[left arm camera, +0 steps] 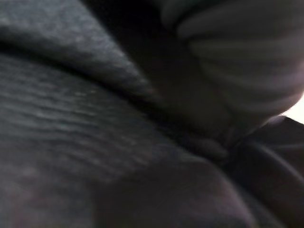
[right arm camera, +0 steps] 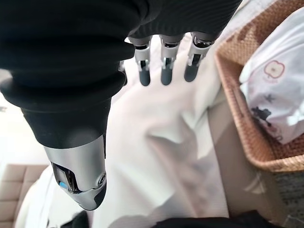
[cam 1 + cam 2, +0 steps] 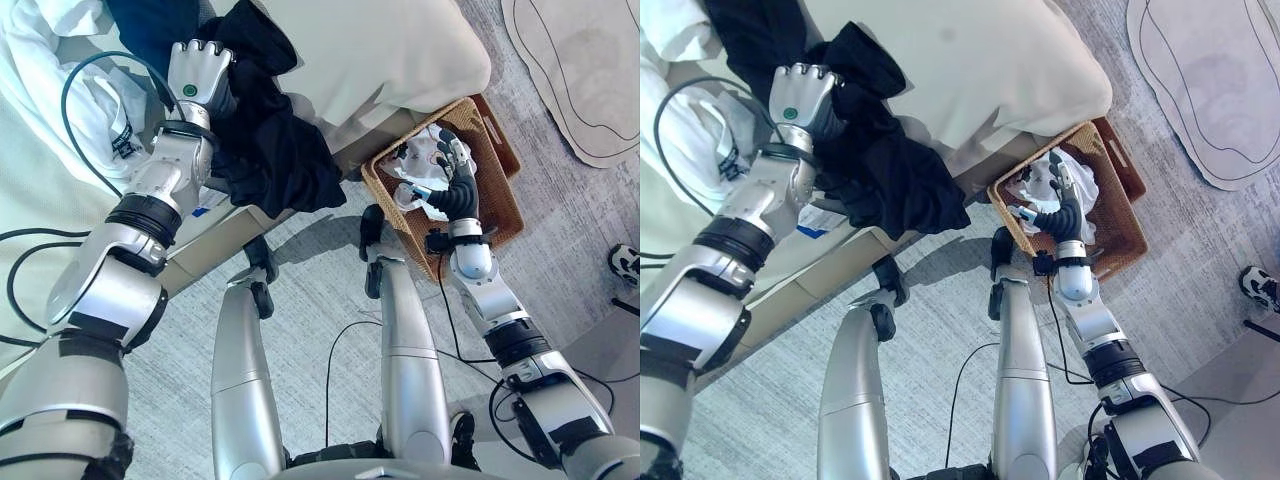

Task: Pick up clothes into the bucket

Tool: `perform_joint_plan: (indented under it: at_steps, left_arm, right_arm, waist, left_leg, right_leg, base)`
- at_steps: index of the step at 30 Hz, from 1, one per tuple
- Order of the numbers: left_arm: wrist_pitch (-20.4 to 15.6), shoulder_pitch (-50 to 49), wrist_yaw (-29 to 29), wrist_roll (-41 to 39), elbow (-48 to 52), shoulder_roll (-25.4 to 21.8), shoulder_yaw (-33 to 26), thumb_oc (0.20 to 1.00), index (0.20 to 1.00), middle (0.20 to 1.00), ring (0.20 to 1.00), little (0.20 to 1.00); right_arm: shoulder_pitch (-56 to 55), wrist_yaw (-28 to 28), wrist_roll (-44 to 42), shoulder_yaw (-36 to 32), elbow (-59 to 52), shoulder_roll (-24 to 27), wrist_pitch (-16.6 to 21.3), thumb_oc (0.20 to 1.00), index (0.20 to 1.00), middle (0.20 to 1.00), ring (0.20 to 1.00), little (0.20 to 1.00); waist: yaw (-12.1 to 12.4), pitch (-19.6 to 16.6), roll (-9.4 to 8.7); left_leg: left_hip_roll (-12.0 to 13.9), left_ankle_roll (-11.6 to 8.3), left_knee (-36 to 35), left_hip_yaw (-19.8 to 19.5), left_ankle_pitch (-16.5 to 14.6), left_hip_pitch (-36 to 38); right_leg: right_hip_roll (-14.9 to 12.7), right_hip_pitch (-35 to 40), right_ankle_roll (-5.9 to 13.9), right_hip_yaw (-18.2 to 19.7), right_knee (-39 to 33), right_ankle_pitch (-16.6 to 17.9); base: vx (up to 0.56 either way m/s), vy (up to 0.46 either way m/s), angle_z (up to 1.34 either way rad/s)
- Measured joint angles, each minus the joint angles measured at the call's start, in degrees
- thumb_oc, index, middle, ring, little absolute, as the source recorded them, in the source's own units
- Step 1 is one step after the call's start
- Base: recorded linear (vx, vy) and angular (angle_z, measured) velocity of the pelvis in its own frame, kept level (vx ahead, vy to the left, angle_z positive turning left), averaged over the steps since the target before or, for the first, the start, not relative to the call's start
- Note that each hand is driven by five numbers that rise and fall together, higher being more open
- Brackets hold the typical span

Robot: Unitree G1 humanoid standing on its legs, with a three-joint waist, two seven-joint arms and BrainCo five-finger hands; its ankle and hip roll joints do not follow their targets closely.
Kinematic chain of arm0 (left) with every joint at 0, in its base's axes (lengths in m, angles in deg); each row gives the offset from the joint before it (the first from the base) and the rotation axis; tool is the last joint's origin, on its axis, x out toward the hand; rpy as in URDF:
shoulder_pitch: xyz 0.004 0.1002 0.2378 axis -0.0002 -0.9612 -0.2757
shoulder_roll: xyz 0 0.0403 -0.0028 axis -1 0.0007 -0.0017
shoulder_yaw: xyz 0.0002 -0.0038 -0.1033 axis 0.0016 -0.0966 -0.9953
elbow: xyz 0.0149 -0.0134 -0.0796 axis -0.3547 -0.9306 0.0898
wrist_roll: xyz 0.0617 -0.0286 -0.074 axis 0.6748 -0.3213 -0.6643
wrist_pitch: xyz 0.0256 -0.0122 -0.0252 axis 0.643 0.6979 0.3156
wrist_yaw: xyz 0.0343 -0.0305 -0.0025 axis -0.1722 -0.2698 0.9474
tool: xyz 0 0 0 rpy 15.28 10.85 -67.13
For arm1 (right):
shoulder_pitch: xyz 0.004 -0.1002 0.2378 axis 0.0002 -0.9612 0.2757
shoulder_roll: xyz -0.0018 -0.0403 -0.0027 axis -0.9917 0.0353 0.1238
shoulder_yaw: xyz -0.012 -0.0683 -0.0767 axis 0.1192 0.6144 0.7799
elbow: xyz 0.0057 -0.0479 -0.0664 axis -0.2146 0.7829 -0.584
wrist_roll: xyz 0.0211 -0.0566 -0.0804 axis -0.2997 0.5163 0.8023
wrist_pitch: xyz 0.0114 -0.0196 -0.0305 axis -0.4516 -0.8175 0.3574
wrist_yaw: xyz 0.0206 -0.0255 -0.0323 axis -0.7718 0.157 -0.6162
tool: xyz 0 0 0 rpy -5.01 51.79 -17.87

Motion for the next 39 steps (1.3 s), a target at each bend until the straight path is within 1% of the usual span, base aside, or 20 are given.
perform_joint_plan:
  at_steps: [2,3,5,6,7,9,10,11,13,16,18,21,22,24,25,28,30,31,36,39]
  left_arm:
    - [-0.1,-1.5,-0.8,0.0,-0.2,0.2,0.0,0.200,0.200,0.200,0.200,0.200]
    - [-0.1,-2.2,-1.0,0.0,-0.2,0.3,0.0,0.200,0.200,0.200,0.200,0.200]
    - [-0.2,-6.2,-1.7,-0.2,0.6,1.1,-0.6,0.200,0.200,0.200,0.200,0.200]
    - [-0.4,-8.4,-1.8,-0.4,1.2,1.8,-1.8,0.200,0.200,0.200,0.200,0.200]
    - [-0.5,-12.1,-1.9,-1.5,2.2,3.0,-3.5,0.200,0.200,0.200,0.200,0.200]
    - [-1.1,-15.9,-1.9,-3.0,5.7,4.2,-6.9,0.200,0.200,0.200,0.200,0.200]
    - [-1.3,-17.1,-2.0,-3.5,6.7,4.3,-7.4,0.200,0.200,0.200,0.200,0.200]
    - [-1.6,-20.8,-1.8,-4.5,10.9,4.6,-9.5,0.200,0.200,0.200,0.200,0.200]
    - [-2.6,-23.9,-1.9,-4.7,13.0,5.1,-9.8,0.200,0.200,0.200,0.200,0.200]
    - [-4.3,-31.3,-2.1,-5.8,21.2,5.9,-14.7,0.200,0.200,0.200,0.200,0.200]
    - [-5.3,-33.4,-2.2,-7.3,23.9,6.3,-16.0,0.200,0.200,0.200,0.200,0.200]
    - [-7.0,-36.5,-3.1,-10.2,29.9,6.2,-18.6,0.200,0.200,0.200,0.200,0.200]
    - [-8.0,-37.2,-4.2,-12.4,32.7,6.0,-19.1,0.200,0.200,0.200,0.200,0.200]
    - [-10.5,-38.5,-5.9,-16.0,36.8,5.7,-20.1,0.200,0.200,0.200,0.200,0.200]
    - [-10.9,-38.8,-6.7,-17.1,38.3,5.6,-20.4,0.200,0.200,0.200,0.200,0.200]
    - [-13.6,-39.1,-10.6,-22.5,43.8,5.3,-20.4,0.200,0.200,0.200,0.200,0.200]
    - [-14.1,-39.1,-12.9,-25.4,46.3,4.8,-20.2,0.200,0.200,0.200,0.200,0.200]
    - [-14.9,-39.1,-13.9,-26.7,47.2,4.8,-20.1,0.200,0.200,0.200,0.200,0.200]
    - [-16.0,-39.0,-17.6,-33.3,50.1,4.8,-19.6,0.200,0.200,0.200,0.200,0.200]
    - [-16.2,-38.9,-19.6,-36.7,50.6,4.8,-17.9,0.200,0.200,0.200,0.200,0.200]
  right_arm:
    - [0.7,0.0,0.0,0.0,0.0,-0.1,0.0,1.000,1.000,1.000,1.000,1.000]
    - [0.8,0.0,0.0,0.0,0.0,-0.1,-0.1,1.000,1.000,1.000,1.000,1.000]
    - [0.1,0.0,0.0,0.2,0.0,-0.8,-0.2,1.000,1.000,1.000,1.000,1.000]
    - [-0.3,-0.1,0.0,0.3,0.1,-1.0,-0.2,1.000,1.000,1.000,1.000,1.000]
    - [-1.3,-0.1,0.1,0.4,0.1,-1.4,-0.2,1.000,1.000,1.000,1.000,1.000]
    - [-1.4,0.0,0.0,-0.2,0.3,-1.4,-0.2,1.000,1.000,1.000,1.000,1.000]
    - [-1.3,0.0,0.1,-0.3,0.5,-1.4,-0.3,1.000,1.000,1.000,1.000,1.000]
    - [-1.7,0.1,0.6,-0.3,1.3,-1.6,-0.5,1.000,1.000,1.000,1.000,1.000]
    - [-2.4,0.1,1.2,-0.3,1.7,-1.7,-1.0,1.000,1.000,1.000,1.000,1.000]
    - [-3.7,0.1,1.3,-0.3,1.8,-1.8,-2.1,1.000,1.000,1.000,1.000,1.000]
    - [-4.4,-0.1,1.8,-0.4,2.0,-1.8,-2.1,1.000,1.000,1.000,1.000,1.000]
    - [-5.1,-1.1,2.3,-1.0,2.1,-1.8,-2.6,1.000,1.000,1.000,1.000,1.000]
    - [-5.3,-1.6,2.4,-1.2,2.3,-1.7,-2.9,1.000,1.000,1.000,1.000,1.000]
    - [-5.2,-2.6,4.7,-1.0,3.2,-1.4,-3.3,1.000,1.000,1.000,1.000,1.000]
    - [-5.1,-2.9,5.8,-0.7,3.3,-1.1,-3.6,1.000,1.000,1.000,1.000,1.000]
    - [-4.9,-5.8,8.7,1.3,3.3,0.7,-4.3,1.000,1.000,1.000,1.000,1.000]
    - [-4.7,-8.2,9.1,3.6,2.5,1.7,-4.5,1.000,1.000,1.000,1.000,1.000]
    - [-4.8,-9.7,9.1,4.9,2.2,1.8,-4.4,1.000,1.000,1.000,1.000,1.000]
    - [-4.5,-16.3,9.0,10.8,0.2,2.6,-4.7,1.000,1.000,1.000,1.000,1.000]
    - [-4.7,-19.2,9.0,13.7,-0.5,2.0,-4.7,1.000,1.000,1.000,1.000,1.000]
  waist:
    - [0.0,-0.3,0.02]
    - [0.1,-0.3,0.02]
    - [0.1,-0.5,-0.01]
    - [0.0,-1.5,0.03]
    - [0.3,-4.4,0.10]
    - [0.4,-4.5,-0.02]
    - [0.6,-4.5,-0.01]
    - [0.5,-4.5,-0.02]
    - [1.8,-4.5,0.02]
    - [2.4,-4.4,0.05]
    - [3.6,-4.5,0.05]
    - [4.2,-4.5,0.05]
    - [5.1,-4.6,0.13]
    - [5.4,-5.1,0.43]
    - [5.5,-5.1,0.43]
    - [6.6,-6.3,0.70]
    - [6.6,-6.4,0.71]
    - [6.6,-7.7,0.83]
    - [6.5,-9.6,1.03]
    - [6.6,-12.0,1.15]
  left_leg:
    - [-0.1,0.01,-0.9,0.1,0.0,1.7]
    - [-0.4,0.18,-1.5,0.3,0.7,2.7]
    - [-0.8,0.53,-3.7,0.6,1.1,7.0]
    - [-0.8,0.51,-4.5,1.0,1.0,7.9]
    - [-1.0,0.45,-5.8,1.3,1.0,8.0]
    - [-1.5,0.53,-7.8,1.3,1.9,10.3]
    - [-1.7,0.49,-8.6,1.3,2.0,11.1]
    - [-2.0,0.47,-10.7,1.6,2.8,13.4]
    - [-2.4,0.38,-13.6,1.6,3.5,17.1]
    - [-2.6,0.13,-18.2,1.4,4.9,23.7]
    - [-2.6,0.14,-20.2,1.4,5.0,26.8]
    - [-3.1,-0.09,-24.6,0.8,6.9,31.6]
    - [-3.1,-0.06,-25.8,0.6,7.1,33.5]
    - [-3.2,-0.27,-27.6,0.0,7.6,35.9]
    - [-3.2,-0.33,-28.4,0.0,7.9,36.8]
    - [-3.4,-0.48,-30.7,0.0,8.5,39.9]
    - [-3.4,-0.49,-31.3,-0.2,8.5,41.6]
    - [-3.5,-0.49,-31.8,-0.2,8.5,41.9]
    - [-3.7,-0.75,-33.7,-0.2,8.9,45.0]
    - [-3.7,-0.92,-34.8,-0.5,9.0,46.9]
  right_leg:
    - [-0.1,1.6,0.00,-0.2,-0.8,0.0]
    - [-0.2,2.5,0.38,-0.4,-1.1,0.8]
    - [-0.5,6.6,0.39,-0.6,-2.7,1.3]
    - [-0.7,7.2,0.36,-0.8,-3.2,1.2]
    - [-0.8,7.2,0.59,-0.7,-4.1,1.0]
    - [-1.2,9.4,0.92,-1.0,-5.5,1.3]
    - [-1.4,10.3,0.97,-1.3,-6.1,1.3]
    - [-1.4,12.4,1.23,-1.7,-8.1,2.0]
    - [-1.5,15.9,1.51,-2.0,-10.5,2.4]
    - [-1.5,22.8,1.74,-3.5,-14.3,3.0]
    - [-1.4,25.9,1.81,-4.0,-15.9,3.1]
    - [-1.4,30.8,2.15,-5.3,-19.3,3.8]
    - [-1.3,33.0,2.16,-6.0,-20.5,3.9]
    - [-1.1,36.1,2.38,-7.2,-22.9,4.5]
    - [-1.0,37.1,2.40,-7.3,-23.7,4.8]
    - [-0.6,41.2,2.69,-8.1,-27.7,6.3]
    - [-0.5,43.6,2.90,-8.5,-29.6,6.9]
    - [-0.5,44.3,3.04,-8.7,-30.6,7.2]
    - [-0.3,48.5,3.35,-9.6,-34.5,8.5]
    - [0.0,50.6,3.37,-9.9,-35.5,8.6]
  base:
    - [0.00,0.000,0.00]
    - [0.04,0.012,0.03]
    - [-0.04,0.018,0.04]
    - [0.00,0.000,0.00]
    - [0.06,0.001,0.02]
    - [0.07,-0.007,0.11]
    - [0.07,-0.008,0.10]
    - [0.06,-0.006,0.02]
    - [0.12,-0.014,0.01]
    - [0.10,-0.016,0.08]
    - [0.09,-0.011,0.06]
    - [0.11,-0.013,0.11]
    - [0.08,-0.012,0.10]
    - [0.09,-0.008,0.13]
    - [0.09,-0.008,0.07]
    - [0.09,-0.014,0.03]
    - [0.07,-0.004,0.04]
    - [0.06,-0.001,0.02]
    - [0.07,-0.010,0.02]
    - [0.06,-0.009,0.05]
